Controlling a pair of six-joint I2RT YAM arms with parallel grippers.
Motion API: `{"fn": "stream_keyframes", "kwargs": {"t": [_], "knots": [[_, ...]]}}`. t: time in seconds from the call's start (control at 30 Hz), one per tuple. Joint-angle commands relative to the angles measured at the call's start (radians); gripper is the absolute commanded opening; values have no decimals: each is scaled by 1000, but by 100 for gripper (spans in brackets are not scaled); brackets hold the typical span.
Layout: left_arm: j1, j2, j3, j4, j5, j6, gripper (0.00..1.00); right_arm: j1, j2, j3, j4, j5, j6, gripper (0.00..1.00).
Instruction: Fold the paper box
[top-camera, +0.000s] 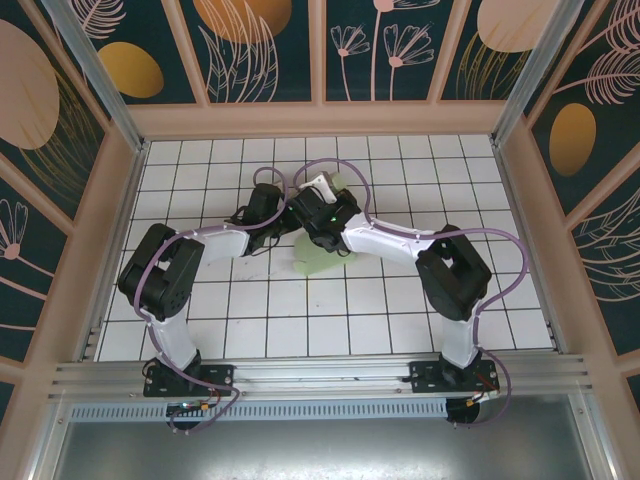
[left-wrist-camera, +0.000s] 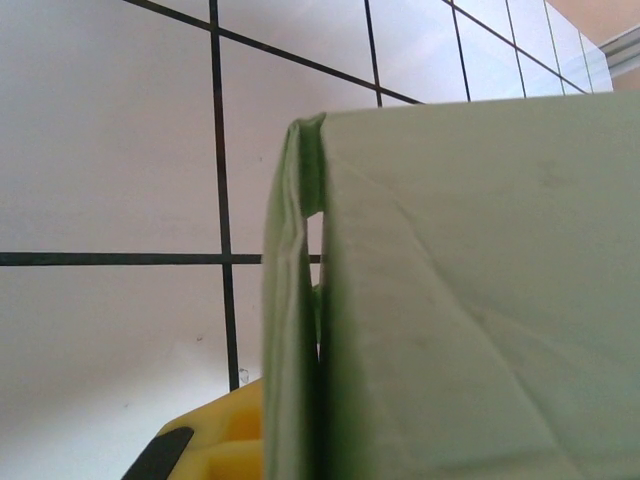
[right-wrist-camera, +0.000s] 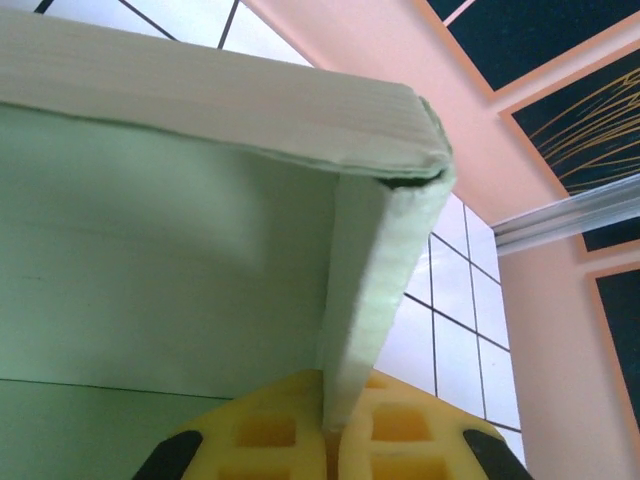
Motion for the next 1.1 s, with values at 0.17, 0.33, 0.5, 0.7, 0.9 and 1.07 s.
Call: {"fn": "stream_keyframes", "kwargs": {"t": [0.17, 0.33, 0.5, 0.7, 0.9, 1.07], "knots": [[-18, -23, 13, 123, 82, 4, 0, 17, 31, 14, 0, -18, 17, 21], [-18, -18, 14, 120, 78, 2, 0, 14, -36, 24, -13, -92, 65, 47], [-19, -12, 18, 122, 78, -2, 0, 14, -107, -1, -1, -199, 90, 68], [-20, -7, 19, 119, 76, 0, 0, 15, -187, -29, 6, -252, 104, 90], [-19, -1, 26, 116, 77, -1, 0, 14, -273, -51, 24, -310, 120, 95], [-18, -4, 29, 96, 61, 19, 0, -3, -400, -113, 101, -439, 161, 95]]}}
